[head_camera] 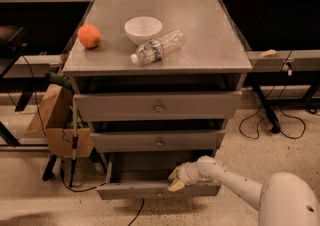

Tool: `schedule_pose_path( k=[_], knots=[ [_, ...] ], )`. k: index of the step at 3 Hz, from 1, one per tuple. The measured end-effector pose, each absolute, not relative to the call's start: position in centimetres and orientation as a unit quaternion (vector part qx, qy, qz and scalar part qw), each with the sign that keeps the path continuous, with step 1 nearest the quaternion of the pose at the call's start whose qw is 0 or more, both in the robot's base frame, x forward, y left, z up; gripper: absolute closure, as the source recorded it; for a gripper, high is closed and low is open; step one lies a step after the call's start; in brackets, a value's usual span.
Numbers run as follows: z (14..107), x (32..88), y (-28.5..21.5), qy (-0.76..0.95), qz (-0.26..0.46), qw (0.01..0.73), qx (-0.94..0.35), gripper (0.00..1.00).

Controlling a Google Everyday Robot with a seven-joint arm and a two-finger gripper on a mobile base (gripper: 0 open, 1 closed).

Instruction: Close bottom drawer

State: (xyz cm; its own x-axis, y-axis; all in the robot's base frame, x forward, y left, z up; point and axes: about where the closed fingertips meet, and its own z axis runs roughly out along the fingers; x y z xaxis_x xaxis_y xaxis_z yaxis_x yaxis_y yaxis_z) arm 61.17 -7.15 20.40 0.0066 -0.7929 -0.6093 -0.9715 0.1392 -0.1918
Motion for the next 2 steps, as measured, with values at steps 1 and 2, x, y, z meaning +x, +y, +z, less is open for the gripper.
schedule_pose_path(
  k=[1,2],
  knots=[
    [20.37,60.80,-7.17,0.690,0.146,0.306,-0.640,1.00],
    [20.35,60.75,-7.10,0.691,0.144,0.306,-0.639,1.00]
  ],
)
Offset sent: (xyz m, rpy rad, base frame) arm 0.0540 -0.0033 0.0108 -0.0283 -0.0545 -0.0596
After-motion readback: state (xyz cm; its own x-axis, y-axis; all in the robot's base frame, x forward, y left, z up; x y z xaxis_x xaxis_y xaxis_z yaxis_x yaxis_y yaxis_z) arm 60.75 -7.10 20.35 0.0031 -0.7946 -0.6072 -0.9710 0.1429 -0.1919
